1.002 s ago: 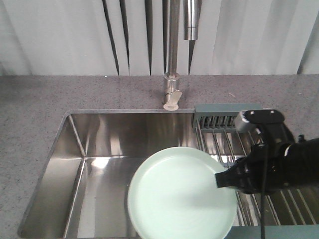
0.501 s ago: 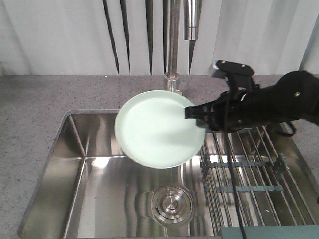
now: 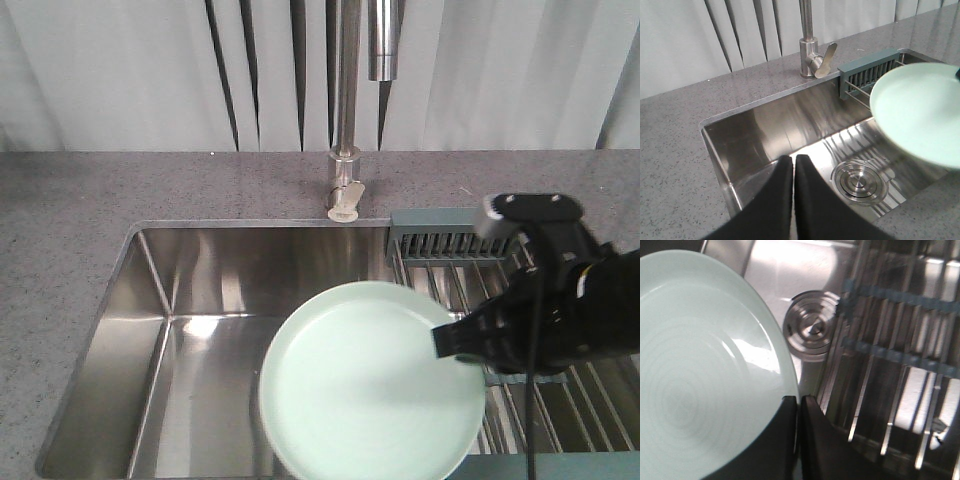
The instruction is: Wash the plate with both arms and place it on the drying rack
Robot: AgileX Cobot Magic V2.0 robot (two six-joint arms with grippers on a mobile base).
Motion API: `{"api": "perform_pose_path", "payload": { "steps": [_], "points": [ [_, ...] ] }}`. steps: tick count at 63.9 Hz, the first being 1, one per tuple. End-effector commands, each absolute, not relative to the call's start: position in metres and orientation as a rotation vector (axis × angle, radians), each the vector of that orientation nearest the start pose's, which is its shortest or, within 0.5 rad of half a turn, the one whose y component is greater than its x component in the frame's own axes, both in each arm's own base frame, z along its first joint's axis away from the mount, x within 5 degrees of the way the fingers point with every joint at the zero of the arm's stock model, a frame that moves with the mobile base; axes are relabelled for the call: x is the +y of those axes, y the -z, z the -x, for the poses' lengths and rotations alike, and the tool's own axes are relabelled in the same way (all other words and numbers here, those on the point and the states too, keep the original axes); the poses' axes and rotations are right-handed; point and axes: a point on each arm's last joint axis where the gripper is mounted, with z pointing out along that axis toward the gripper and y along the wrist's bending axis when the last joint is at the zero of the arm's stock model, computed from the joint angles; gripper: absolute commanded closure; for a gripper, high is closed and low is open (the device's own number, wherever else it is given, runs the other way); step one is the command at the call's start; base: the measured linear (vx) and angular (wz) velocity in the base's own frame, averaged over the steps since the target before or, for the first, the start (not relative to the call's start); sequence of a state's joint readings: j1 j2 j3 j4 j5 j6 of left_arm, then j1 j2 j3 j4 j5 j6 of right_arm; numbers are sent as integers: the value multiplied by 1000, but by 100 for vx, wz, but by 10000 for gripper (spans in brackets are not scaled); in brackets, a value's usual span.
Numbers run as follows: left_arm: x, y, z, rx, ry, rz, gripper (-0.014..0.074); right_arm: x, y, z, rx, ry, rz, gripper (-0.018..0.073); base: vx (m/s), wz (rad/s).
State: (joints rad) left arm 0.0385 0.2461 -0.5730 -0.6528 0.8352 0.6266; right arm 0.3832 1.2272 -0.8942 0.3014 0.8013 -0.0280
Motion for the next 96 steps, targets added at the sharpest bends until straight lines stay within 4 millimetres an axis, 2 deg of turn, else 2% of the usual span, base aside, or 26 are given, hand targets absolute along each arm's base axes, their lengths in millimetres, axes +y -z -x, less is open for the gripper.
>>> {"api": "perform_pose_path", "payload": {
  "steps": [1,5,9,13,16,21,25,33,37,44,52,65,77,89,96],
  "points": [
    [-39,-337,-38,1751,320,-376,603,134,-293,-218,2481,-578,309,561,0,0],
    [-39,-337,-38,1751,320,-376,603,152,-294,-227,2436,-606,323,561,0,0],
    [-39,-337,-38,1751,320,-376,603,165,-293,-245,2410,-593,338,561,0,0],
    [-39,-337,-38,1751,320,-376,603,169,-299,-266,2380,-532,367,561,0,0],
    [-39,-337,-38,1750,320,-376,603,164,-302,-280,2376,-447,387,561,0,0],
    [-39,-337,-38,1750,320,-376,603,144,-311,-296,2405,-290,349,561,0,0],
    [-39,-337,-38,1751,320,-376,603,124,-322,-299,2425,-122,337,561,0,0],
    [-39,-337,-38,1751,320,-376,603,78,-349,-289,2381,196,276,561,0,0],
    [-39,-337,-38,1751,320,-376,603,59,-364,-282,2331,287,227,561,0,0],
    [-39,-337,-38,1750,320,-376,603,31,-373,-279,2307,456,189,561,0,0],
    [-39,-337,-38,1750,320,-376,603,18,-360,-289,2376,520,192,561,0,0],
    [-39,-337,-38,1750,320,-376,603,28,-319,-321,2468,512,260,561,0,0],
    [-39,-337,-38,1750,320,-376,603,34,-286,-338,2565,486,277,555,0,0],
    [-39,-337,-38,1750,320,-376,603,38,-273,-343,2606,459,321,543,0,0],
    [-39,-337,-38,1750,320,-376,602,39,-271,-343,2615,447,336,491,0,0]
  ]
}}
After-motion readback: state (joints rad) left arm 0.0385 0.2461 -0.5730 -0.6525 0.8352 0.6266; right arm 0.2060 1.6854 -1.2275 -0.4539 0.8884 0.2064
